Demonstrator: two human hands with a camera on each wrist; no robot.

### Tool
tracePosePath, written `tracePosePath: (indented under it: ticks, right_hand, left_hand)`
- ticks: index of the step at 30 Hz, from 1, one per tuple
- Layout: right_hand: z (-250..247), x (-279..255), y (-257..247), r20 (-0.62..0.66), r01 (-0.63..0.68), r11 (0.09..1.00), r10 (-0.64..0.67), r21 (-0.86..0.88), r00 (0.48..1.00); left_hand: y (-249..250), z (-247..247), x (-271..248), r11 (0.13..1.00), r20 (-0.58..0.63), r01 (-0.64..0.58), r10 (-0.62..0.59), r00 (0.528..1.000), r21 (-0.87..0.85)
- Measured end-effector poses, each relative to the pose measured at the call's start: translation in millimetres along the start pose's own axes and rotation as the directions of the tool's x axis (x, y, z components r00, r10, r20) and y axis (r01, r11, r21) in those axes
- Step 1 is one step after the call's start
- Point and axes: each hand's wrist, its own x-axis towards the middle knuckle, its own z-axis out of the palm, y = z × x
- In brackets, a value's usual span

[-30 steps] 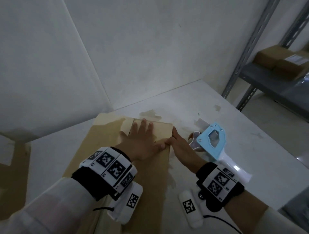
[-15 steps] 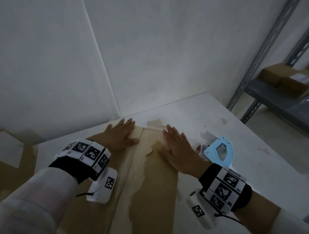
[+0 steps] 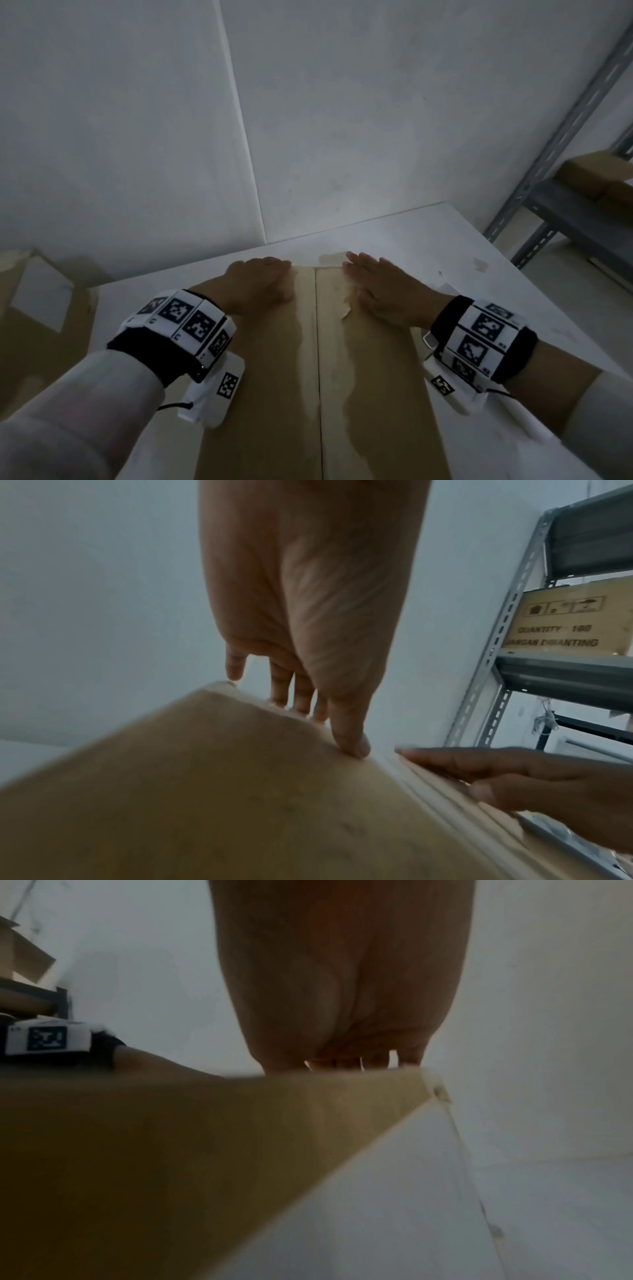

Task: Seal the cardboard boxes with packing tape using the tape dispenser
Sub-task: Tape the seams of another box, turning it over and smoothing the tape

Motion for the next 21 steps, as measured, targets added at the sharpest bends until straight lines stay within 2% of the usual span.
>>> tracePosePath:
  ticks: [4,9,12,16,19,21]
  right_hand:
    - [3.5,4.1,5.5,-0.041,0.027,0.987,-0.021,0.155,0.999]
    - [11.0,7.5,10.6,-0.132,-0.030,0.984,0.054,0.178,0.990]
    - [13.5,7.8,16.1,-0.165,-0.120,0.968,0.158,0.220,0.973]
    - [15.1,7.6,20.3,-0.212,-0.133,0.888,0.247,0.441,0.946]
    - [16.0,7.7,22.9,-0.251,-0.127,0.829,0.306,0.545,0.919]
    - [17.4,6.8,25.8,-0.231,-0.153,0.770,0.364,0.619,0.902]
  left_hand:
    - [-14.1,-0.7,1.1,0.990,-0.010,0.056,-0.058,0.998,-0.132]
    - [-24.8,0.0,1.2,0.967,-0.030,0.085,-0.095,0.995,-0.239]
    - [-28.2,1.5,1.7,0.954,-0.057,0.081,-0.102,0.993,-0.289]
    - [-35.8,5.0,1.9,0.909,-0.094,0.083,-0.132,0.987,-0.409]
    - [-40.0,8.4,0.7,0.828,-0.129,0.069,-0.168,0.977,-0.556]
    - [-43.5,11.4,1.0,0.782,-0.122,0.078,-0.194,0.973,-0.619]
